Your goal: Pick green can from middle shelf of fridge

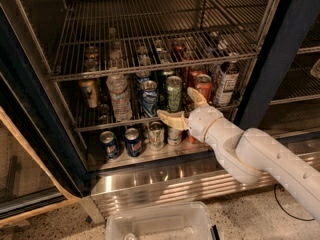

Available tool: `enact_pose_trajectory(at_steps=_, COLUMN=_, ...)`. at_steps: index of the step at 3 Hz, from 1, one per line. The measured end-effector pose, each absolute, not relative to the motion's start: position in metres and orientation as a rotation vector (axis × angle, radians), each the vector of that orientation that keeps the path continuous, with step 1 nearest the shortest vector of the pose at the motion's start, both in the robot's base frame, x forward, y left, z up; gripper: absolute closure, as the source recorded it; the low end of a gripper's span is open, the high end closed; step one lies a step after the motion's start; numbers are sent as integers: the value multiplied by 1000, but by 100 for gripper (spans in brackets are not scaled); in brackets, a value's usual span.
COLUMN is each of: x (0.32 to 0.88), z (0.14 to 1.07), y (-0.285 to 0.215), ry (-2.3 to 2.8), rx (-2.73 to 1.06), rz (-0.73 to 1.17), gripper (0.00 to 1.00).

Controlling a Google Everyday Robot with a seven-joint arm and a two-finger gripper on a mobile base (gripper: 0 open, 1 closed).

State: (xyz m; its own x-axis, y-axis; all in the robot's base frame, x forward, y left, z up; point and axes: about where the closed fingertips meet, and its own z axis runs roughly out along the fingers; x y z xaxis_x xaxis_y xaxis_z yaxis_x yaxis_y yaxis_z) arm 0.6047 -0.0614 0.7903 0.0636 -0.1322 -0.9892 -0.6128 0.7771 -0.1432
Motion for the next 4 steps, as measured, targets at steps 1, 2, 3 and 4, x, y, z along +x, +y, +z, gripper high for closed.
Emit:
enact_pose_trajectory(at_steps=1, x=606, z=787, y=-64, ry=1497, rx=-611, rz=385, gripper=27)
enact_pose_trajectory(at_steps=2, x=608, z=784, y=-67, ry=1507, rx=-588, rz=371, gripper=32)
enact_pose_trajectory(at_steps=3, x=659, z=778, y=-65, ry=1543, rx=-613, rz=329, gripper=36)
enact_pose_trajectory(at_steps=4, x=661, z=777, y=-65, ry=1546, rx=-611, rz=326, gripper=37)
